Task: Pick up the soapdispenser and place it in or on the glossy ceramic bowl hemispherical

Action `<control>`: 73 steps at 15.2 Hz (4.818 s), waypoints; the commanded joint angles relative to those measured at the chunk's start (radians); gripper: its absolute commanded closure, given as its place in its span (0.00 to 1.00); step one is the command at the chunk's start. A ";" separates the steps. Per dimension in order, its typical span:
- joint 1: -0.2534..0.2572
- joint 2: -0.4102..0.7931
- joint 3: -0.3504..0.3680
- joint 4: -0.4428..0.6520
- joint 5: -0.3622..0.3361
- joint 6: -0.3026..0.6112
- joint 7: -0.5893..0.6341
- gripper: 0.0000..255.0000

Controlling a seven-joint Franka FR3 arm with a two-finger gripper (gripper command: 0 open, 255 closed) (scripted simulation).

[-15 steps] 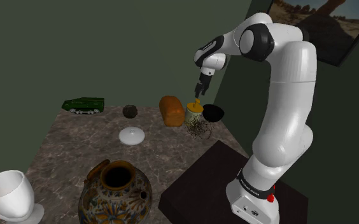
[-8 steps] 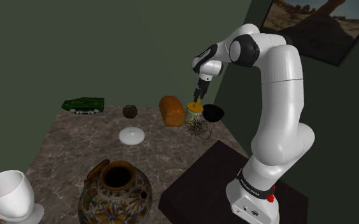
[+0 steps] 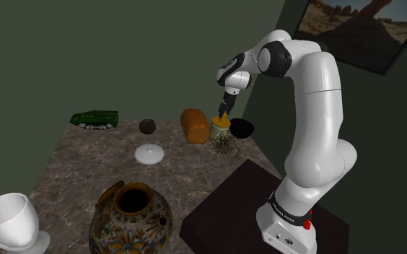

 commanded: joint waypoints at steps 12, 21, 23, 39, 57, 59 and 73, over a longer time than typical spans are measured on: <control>0.000 0.000 0.000 -0.001 0.000 0.001 0.000 1.00; 0.012 -0.065 -0.018 0.012 -0.027 -0.074 0.018 1.00; 0.014 -0.079 -0.022 0.018 -0.034 -0.093 0.023 1.00; 0.027 -0.175 -0.047 0.097 -0.080 -0.262 0.056 1.00; -0.186 -0.049 -0.094 0.525 -0.045 -0.580 -0.120 1.00; -0.239 0.003 -0.094 0.637 -0.030 -0.641 -0.148 1.00; -0.306 0.088 -0.092 0.675 -0.005 -0.599 -0.207 1.00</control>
